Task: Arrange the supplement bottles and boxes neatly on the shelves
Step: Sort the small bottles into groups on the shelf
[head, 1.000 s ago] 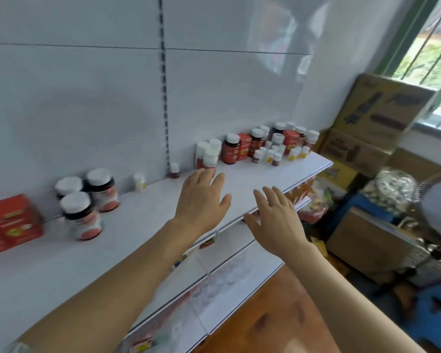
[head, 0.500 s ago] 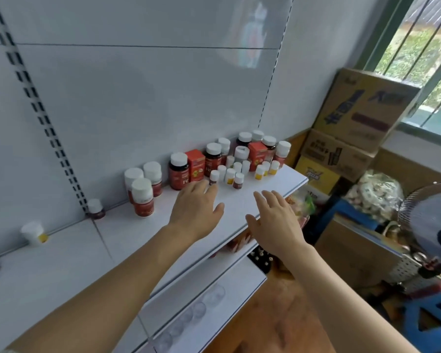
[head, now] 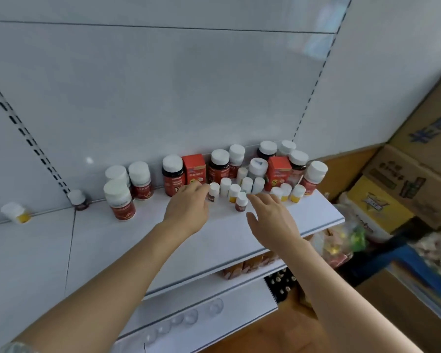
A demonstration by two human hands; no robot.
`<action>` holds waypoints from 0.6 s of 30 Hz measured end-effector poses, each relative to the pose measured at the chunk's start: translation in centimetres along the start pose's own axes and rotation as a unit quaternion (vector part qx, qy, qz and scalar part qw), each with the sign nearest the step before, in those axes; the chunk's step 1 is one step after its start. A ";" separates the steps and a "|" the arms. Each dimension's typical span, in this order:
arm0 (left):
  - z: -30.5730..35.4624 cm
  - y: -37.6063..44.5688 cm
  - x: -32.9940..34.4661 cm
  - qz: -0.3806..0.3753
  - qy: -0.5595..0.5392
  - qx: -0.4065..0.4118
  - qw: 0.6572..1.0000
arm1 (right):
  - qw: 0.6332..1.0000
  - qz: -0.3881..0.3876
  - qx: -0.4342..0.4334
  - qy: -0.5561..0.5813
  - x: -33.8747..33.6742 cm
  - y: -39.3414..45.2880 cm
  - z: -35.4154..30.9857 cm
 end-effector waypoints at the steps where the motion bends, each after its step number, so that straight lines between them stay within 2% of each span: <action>1: -0.3 0.6 0.4 -0.004 -0.003 -0.002 1.000 | 1.000 -0.003 -0.010 0.004 0.5 0.8 0.0; 10: -0.2 4.9 3.5 -0.003 -0.019 0.049 0.999 | 0.998 -0.006 -0.038 0.050 2.9 4.6 1.2; 15: 0.1 5.7 4.0 0.027 -0.031 0.032 0.999 | 0.995 -0.003 -0.072 0.074 3.0 5.6 1.0; 18: 0.3 5.9 4.4 0.016 -0.021 0.019 0.999 | 0.993 0.001 -0.085 0.087 3.2 6.1 1.2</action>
Point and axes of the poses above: each hand's wrist, its own y-axis towards the middle knuckle, its own x-axis out of the palm, z = x × y, the point moved 8 cm from there along y, towards the middle knuckle, and after that the axes turned 2 degrees about z, right-handed, at the moved point
